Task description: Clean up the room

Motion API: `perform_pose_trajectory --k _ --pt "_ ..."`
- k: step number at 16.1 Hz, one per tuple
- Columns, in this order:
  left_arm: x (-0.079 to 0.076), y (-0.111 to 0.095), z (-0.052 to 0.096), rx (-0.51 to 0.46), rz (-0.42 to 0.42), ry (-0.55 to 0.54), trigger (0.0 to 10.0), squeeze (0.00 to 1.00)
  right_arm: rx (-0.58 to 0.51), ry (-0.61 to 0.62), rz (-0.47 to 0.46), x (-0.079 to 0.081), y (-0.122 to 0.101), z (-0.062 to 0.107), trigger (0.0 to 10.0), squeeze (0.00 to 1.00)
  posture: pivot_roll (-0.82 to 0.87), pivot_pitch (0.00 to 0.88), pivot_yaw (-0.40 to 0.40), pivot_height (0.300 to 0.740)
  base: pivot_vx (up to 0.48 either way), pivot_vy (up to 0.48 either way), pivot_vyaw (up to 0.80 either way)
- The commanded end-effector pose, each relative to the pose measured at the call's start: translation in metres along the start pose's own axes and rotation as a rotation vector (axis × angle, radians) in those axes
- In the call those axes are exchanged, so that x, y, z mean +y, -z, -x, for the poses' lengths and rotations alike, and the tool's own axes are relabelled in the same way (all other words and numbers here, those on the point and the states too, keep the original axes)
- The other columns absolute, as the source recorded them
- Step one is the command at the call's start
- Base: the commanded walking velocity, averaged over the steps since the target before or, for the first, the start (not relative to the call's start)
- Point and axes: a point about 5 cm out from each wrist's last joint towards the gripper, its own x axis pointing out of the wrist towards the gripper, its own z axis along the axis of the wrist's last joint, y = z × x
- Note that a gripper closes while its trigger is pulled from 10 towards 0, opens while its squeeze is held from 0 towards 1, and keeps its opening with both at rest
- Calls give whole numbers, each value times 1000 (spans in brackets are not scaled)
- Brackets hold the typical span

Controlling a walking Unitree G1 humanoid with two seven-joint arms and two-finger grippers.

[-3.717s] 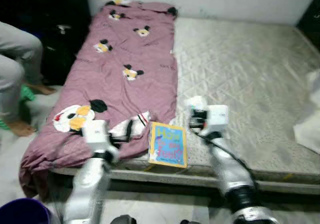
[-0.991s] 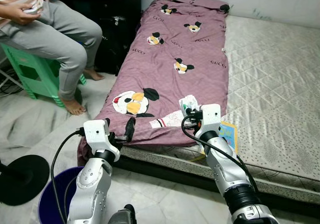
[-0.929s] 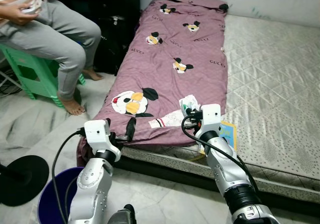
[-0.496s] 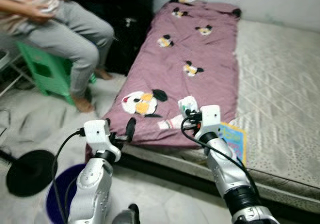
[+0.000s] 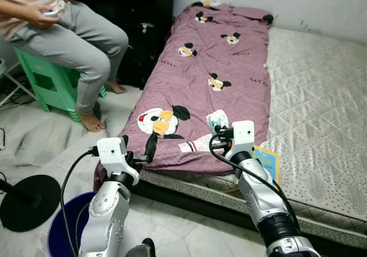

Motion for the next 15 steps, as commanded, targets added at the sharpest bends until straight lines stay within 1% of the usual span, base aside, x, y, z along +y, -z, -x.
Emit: perform_pose_trajectory --k 1,10,15 --pt "-2 -2 0 -8 -4 14 10000 0 -4 10 -2 -3 -1 0 10000 0 58 130 -16 740 274 0 0" --pt "-2 -2 -1 -6 -5 18 10000 0 -2 14 2 -3 -1 -1 10000 0 58 127 -16 740 271 0 0" --pt "-2 -2 -1 -10 -5 23 10000 0 -2 14 5 -4 -1 -1 10000 0 58 122 -18 740 320 0 0"
